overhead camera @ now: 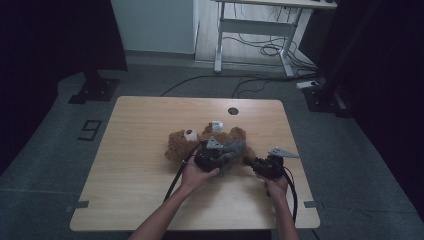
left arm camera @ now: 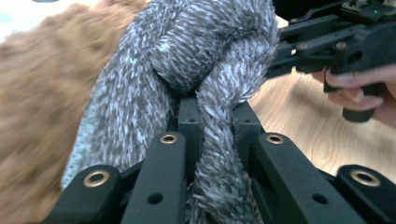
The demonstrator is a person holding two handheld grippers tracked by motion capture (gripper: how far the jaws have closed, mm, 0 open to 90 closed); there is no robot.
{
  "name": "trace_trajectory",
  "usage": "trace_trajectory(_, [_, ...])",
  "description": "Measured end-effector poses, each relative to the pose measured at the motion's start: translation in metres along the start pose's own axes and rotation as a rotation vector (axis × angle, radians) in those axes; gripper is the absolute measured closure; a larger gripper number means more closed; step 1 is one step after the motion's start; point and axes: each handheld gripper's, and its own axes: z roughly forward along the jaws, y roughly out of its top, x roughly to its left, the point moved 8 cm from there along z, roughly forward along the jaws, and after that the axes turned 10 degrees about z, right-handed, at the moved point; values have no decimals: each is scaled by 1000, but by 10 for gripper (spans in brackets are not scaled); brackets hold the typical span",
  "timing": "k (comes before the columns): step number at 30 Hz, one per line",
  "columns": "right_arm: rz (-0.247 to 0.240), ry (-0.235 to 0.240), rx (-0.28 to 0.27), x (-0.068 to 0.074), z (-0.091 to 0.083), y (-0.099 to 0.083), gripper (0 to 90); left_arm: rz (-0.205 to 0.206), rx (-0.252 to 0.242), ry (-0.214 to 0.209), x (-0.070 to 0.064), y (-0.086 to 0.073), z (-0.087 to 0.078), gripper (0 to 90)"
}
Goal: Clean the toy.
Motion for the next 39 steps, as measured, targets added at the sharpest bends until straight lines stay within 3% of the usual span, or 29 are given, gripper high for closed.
trace_trajectory(5, [0,9,1,-1,0,0,686,-19,-26,31,15,-11,-26,779])
trace_trajectory(10, [-4,14,9,-2,-1,-1,687,-58,-50,87,41,-15,-50,779])
trace_trajectory(14, [-4,17,7,-3,-1,-1,686,-78,-32,126,57,-27,-61,779])
trace_trajectory(21, [-1,18,13,-3,-1,-1,686,-89,-38,170,68,-45,-81,778])
trace_trajectory(24, [-5,15,10,-2,-2,-1,686,-121,-48,196,79,-54,-93,779])
trace_trajectory(28, [-5,14,12,-2,-2,-1,686,-151,-25,240,95,-71,-104,778])
trace_trajectory(31, [-7,14,14,-2,-2,0,686,-178,-19,244,103,-79,-108,778])
trace_trajectory(35, [-3,14,12,-2,-2,0,686,-171,-25,265,106,-75,-112,778])
trace_trajectory(39, [5,6,10,-3,-2,-1,686,-141,-68,257,103,-45,-115,777])
